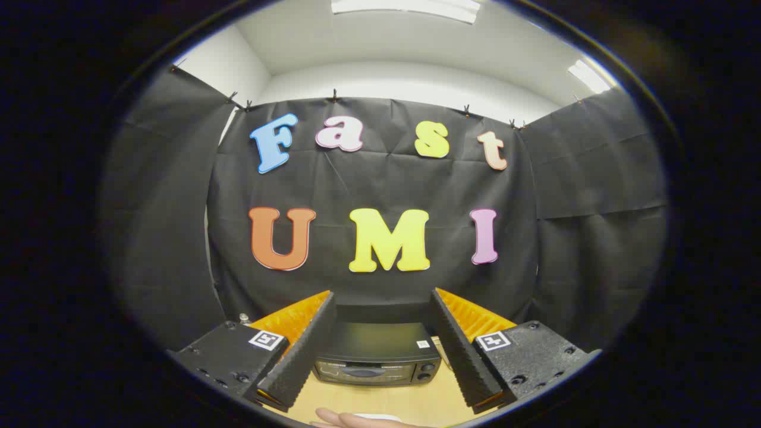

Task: Open the toaster oven, put the food inside, and close the toaster oven door.

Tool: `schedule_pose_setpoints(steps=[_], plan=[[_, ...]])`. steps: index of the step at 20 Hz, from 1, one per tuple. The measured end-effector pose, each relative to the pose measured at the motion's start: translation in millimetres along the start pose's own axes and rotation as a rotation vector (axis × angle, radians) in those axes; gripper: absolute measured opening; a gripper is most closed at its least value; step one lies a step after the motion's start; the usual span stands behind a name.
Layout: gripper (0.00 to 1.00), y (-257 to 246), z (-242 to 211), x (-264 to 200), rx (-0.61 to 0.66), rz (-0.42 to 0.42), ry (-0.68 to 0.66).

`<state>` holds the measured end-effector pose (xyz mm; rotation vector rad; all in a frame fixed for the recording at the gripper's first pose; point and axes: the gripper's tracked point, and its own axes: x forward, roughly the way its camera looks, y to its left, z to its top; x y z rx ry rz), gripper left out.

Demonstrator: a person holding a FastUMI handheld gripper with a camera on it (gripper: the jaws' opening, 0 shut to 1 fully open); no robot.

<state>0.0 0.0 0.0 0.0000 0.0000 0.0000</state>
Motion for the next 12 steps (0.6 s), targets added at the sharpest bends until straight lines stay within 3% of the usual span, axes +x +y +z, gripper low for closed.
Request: schedule_pose_setpoints(steps=[12], plan=[[1.0, -8.4, -35.9, 34.1, 0.047, -0.016, 0.046]])
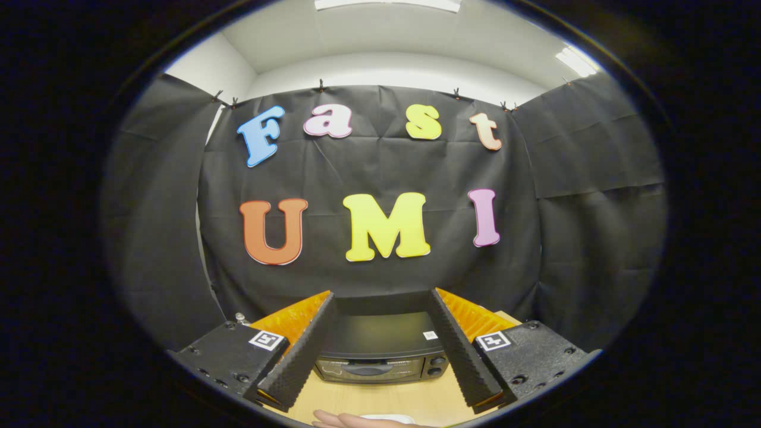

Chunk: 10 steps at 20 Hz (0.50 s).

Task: Open the toaster oven, put the food inside, and close the toaster oven door.

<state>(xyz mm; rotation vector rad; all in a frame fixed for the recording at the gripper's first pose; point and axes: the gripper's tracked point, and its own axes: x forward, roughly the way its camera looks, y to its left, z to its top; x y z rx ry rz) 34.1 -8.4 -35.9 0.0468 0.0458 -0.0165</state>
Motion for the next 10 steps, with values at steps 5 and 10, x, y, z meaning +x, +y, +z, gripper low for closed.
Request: schedule_pose_setpoints(steps=[5, 10], plan=[[1.0, -2.0, -16.1, 12.9, 0.027, 0.008, 0.017], [1.0, 4.1, -77.7, 44.8, -0.073, 0.021, 0.08]])
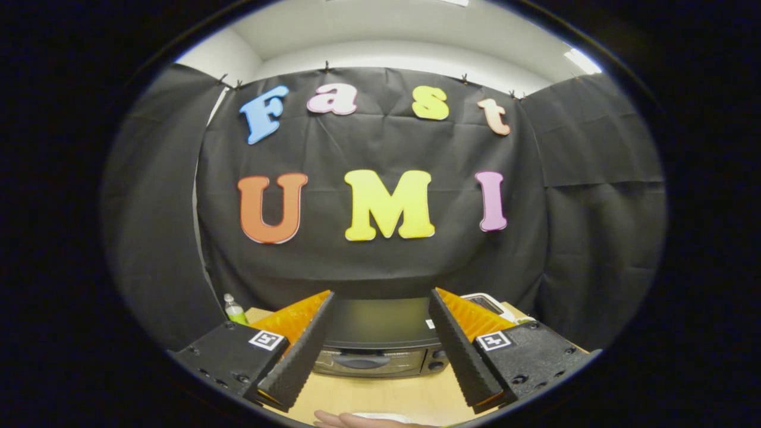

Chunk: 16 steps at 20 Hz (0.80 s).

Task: Open the toaster oven, put the food inside, and close the toaster oven door.

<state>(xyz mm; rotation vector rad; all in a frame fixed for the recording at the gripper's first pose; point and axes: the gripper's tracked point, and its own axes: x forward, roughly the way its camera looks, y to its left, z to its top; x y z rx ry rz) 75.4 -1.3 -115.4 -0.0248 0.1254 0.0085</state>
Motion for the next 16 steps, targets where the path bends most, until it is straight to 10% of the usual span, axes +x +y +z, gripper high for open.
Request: schedule_pose_setpoints(steps=[16], plan=[[1.0, 36.6, -160.7, 110.2, -0.001, 0.018, 0.17]])
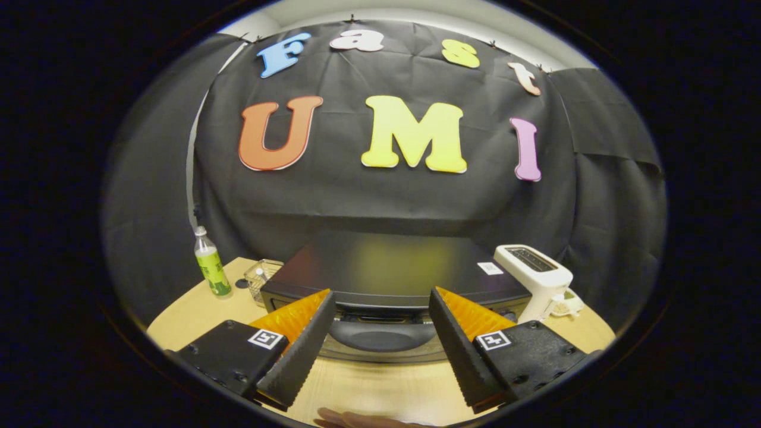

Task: Open the toaster oven, put the food inside, and close the toaster oven door.

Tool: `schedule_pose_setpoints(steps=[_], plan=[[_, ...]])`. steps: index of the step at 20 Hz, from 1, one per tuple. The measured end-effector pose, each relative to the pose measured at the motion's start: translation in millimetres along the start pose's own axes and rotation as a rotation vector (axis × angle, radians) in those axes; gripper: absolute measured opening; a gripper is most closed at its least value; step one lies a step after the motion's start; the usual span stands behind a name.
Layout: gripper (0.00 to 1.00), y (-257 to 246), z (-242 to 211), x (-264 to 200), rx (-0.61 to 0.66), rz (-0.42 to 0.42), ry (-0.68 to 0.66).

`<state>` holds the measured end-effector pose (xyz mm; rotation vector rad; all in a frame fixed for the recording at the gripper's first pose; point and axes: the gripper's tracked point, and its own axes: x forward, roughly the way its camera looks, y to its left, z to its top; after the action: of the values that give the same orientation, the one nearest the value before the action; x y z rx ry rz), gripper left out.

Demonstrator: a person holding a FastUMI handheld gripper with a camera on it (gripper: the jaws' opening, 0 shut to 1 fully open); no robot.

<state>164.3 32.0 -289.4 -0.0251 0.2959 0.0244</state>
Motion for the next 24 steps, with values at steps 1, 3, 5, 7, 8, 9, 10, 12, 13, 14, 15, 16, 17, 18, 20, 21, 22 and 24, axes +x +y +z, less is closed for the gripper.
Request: schedule_pose_setpoints(steps=[1, 3, 5, 7, 8, 9, 10, 12, 13, 14, 15, 16, 17, 18, 20, 21, 22, 24], plan=[[1.0, -2.4, -5.5, 6.6, 0.012, -0.013, 0.007], [1.0, -2.7, -22.0, 16.3, 0.01, -0.014, 0.049], [1.0, -1.4, -19.0, 19.8, 0.034, 0.004, 0.039], [1.0, -2.3, -19.3, 19.1, 0.031, 0.014, 0.032], [1.0, -2.2, -18.9, 17.3, 0.031, 0.019, 0.028], [1.0, -3.3, -21.6, 15.2, 0.034, 0.025, 0.04], [1.0, -3.2, -23.0, 9.8, 0.034, 0.03, 0.044], [1.0, -2.8, -27.8, -0.1, 0.031, 0.049, 0.049], [1.0, -3.1, -30.9, -5.6, 0.037, 0.063, 0.053], [1.0, -3.7, -34.3, -10.6, 0.046, 0.073, 0.058], [1.0, -5.4, -39.6, -16.3, 0.05, 0.078, 0.065], [1.0, -5.9, -43.4, -21.2, 0.049, 0.075, 0.067], [1.0, -6.6, -48.9, -27.6, 0.047, 0.071, 0.076], [1.0, -7.7, -55.1, -33.8, 0.058, 0.064, 0.09], [1.0, -8.2, -68.5, -46.8, 0.079, 0.05, 0.115], [1.0, -6.2, -76.2, -50.8, 0.075, 0.047, 0.13], [1.0, -6.3, -82.5, -55.0, 0.062, 0.045, 0.128], [1.0, -11.1, -100.6, -67.0, 0.06, 0.044, 0.156]])
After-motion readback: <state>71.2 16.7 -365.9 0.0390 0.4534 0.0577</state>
